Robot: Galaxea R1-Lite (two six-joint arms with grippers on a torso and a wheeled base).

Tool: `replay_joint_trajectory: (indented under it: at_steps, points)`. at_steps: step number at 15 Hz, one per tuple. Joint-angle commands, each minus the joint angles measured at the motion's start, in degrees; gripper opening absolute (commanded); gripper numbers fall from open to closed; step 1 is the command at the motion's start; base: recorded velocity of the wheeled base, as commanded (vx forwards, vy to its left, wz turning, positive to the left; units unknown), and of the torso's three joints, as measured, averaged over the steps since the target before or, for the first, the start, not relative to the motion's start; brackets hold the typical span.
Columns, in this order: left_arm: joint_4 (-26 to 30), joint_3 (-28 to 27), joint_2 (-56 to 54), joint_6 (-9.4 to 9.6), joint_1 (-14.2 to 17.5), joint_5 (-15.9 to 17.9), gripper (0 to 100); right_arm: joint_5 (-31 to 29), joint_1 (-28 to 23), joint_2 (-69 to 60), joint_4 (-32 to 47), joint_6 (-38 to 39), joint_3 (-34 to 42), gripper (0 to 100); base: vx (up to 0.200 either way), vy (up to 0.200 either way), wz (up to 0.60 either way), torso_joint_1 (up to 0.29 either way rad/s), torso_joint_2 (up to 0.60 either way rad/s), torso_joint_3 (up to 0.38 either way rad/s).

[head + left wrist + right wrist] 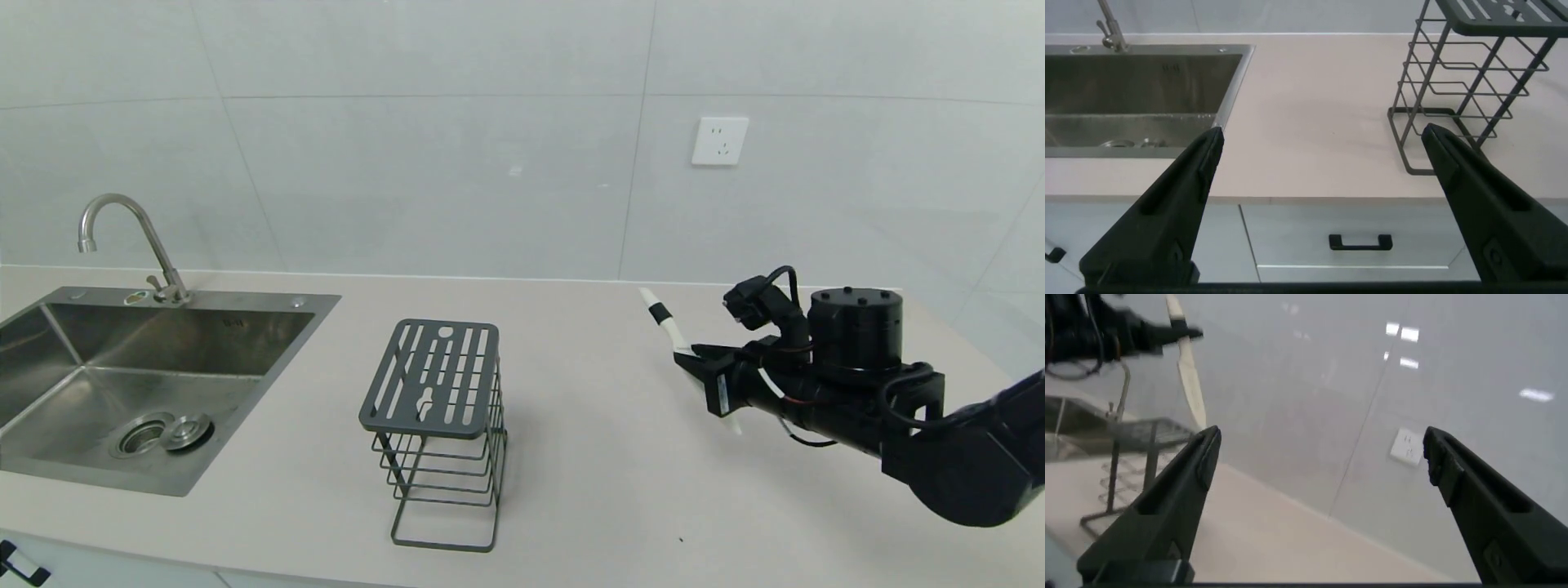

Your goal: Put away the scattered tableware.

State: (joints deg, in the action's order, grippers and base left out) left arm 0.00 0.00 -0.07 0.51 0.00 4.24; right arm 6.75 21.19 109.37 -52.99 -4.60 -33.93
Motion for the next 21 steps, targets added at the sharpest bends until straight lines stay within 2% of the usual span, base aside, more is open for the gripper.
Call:
replay_joint_trajectory:
  at_steps: [1,2,4,5,7,8,10,11,13,14,18,20,21]
  points:
    - [0.0,0.0,0.07,0.1,0.0,0.06,100,3.53,-1.59,2.51,-3.96,-1.64,0.35,0,0.0,0.0,0.0,0.0,0.0,0.0]
    - [0.0,0.0,0.07,0.72,0.0,0.77,100,7.57,-2.2,4.53,-9.59,-3.58,0.44,0,0.0,0.0,0.0,0.0,0.0,0.0]
    - [-0.26,0.0,0.07,1.33,0.0,1.82,100,11.53,-2.47,5.41,-13.36,-4.98,0.35,0,0.0,0.0,0.0,0.0,0.0,0.0]
    - [-3.87,0.0,0.07,0.89,0.0,1.82,100,13.64,-2.47,5.5,-14.42,-5.16,0.44,0,0.0,0.0,0.0,0.0,0.0,0.0]
    - [-23.91,-2.11,0.95,-0.95,0.26,2.61,100,15.83,-2.47,5.32,-14.6,-5.34,0.44,0,0.0,0.0,0.0,0.0,0.0,0.0]
    - [-22.94,-2.81,2.01,-2.09,-0.62,5.78,100,17.86,-2.47,5.15,-15.83,-5.34,0.62,0,0.0,0.0,0.0,0.0,0.0,0.0]
    - [-22.5,-4.48,2.18,-8.07,-0.7,16.41,100,22.51,-2.29,5.5,-23.12,-5.25,1.32,0,0.0,0.0,0.0,0.0,0.0,0.0]
    - [-22.5,-6.24,3.24,-10.09,-0.88,20.89,100,25.06,-2.29,6.03,-27.43,-5.16,1.76,0,0.0,0.0,0.0,0.0,0.0,0.0]
    - [-22.5,-10.28,7.72,-12.64,-0.97,27.75,100,29.11,-2.11,6.73,-33.58,-5.07,3.96,0,0.0,0.0,0.0,0.0,0.0,0.0]
    - [-22.68,-13.01,11.76,-13.61,-0.97,31.09,100,30.42,-1.76,6.55,-35.34,-5.07,5.98,0,0.0,0.0,0.0,0.0,0.0,0.0]
    - [-23.29,-18.98,22.4,-13.61,-2.02,39.09,100,32.09,0.52,2.77,-35.6,-5.16,7.3,0,0.0,0.0,0.0,0.0,0.0,0.0]
    - [-23.29,-20.39,28.99,-14.22,-4.75,43.83,100,31.92,2.81,0.31,-35.6,-5.16,7.38,0,0.0,0.0,0.0,0.0,0.0,0.0]
    - [-23.47,-21.18,32.94,-14.75,-5.89,44.1,100,31.92,3.77,-0.57,-35.6,-5.07,7.21,0,0.0,0.0,0.0,0.0,0.0,0.0]
